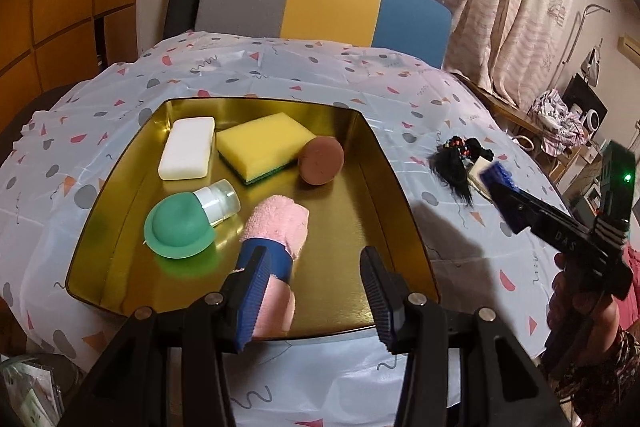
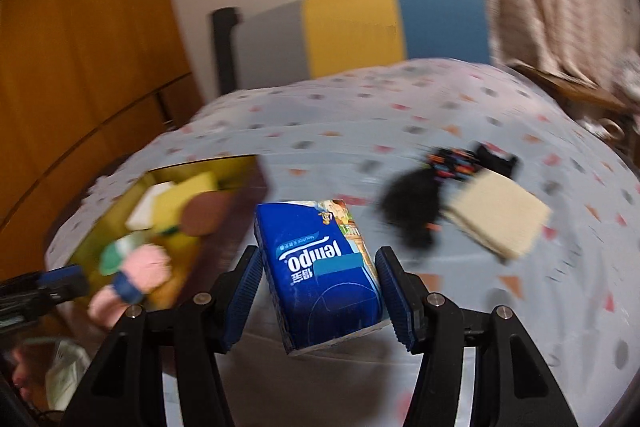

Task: Organize soft objects
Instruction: 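Carry the blue tissue pack into the gold tray and open the right tool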

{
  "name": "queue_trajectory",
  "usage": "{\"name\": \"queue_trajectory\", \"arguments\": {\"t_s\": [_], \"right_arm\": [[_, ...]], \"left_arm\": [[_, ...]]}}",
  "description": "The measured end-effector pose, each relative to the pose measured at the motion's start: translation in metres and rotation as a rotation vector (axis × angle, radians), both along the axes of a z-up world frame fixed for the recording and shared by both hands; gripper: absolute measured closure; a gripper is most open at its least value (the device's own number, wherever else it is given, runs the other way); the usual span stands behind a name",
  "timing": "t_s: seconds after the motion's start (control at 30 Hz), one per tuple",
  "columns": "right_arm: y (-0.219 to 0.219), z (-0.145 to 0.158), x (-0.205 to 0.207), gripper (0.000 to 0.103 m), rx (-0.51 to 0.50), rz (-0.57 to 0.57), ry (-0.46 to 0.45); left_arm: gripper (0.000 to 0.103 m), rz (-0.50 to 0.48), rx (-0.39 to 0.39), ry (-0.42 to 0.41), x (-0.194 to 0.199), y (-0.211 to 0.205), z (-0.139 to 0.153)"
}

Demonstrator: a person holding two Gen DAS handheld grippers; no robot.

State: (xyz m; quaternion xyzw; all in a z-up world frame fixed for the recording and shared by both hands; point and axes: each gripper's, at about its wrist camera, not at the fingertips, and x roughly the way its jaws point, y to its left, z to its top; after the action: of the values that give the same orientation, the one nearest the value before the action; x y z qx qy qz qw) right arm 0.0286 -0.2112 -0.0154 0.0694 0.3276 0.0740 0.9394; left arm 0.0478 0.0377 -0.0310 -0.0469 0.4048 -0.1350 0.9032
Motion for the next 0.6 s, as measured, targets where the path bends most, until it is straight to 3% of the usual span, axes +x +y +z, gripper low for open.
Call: {"name": "queue_trajectory", "arguments": {"t_s": [0.3, 0.6], "right_arm": [[0.097, 0.006, 0.03, 0.044, -0.035, 0.225, 0.052], [0.146, -0.015, 0.065, 0.043, -0.171, 0.264, 0.136]], "left_arm": [[0.056, 0.125, -0.016, -0.023, 0.001, 0.033, 0.006], [0.056, 0.266, -0.048, 0.008, 0.01, 0.075, 0.002]]}}
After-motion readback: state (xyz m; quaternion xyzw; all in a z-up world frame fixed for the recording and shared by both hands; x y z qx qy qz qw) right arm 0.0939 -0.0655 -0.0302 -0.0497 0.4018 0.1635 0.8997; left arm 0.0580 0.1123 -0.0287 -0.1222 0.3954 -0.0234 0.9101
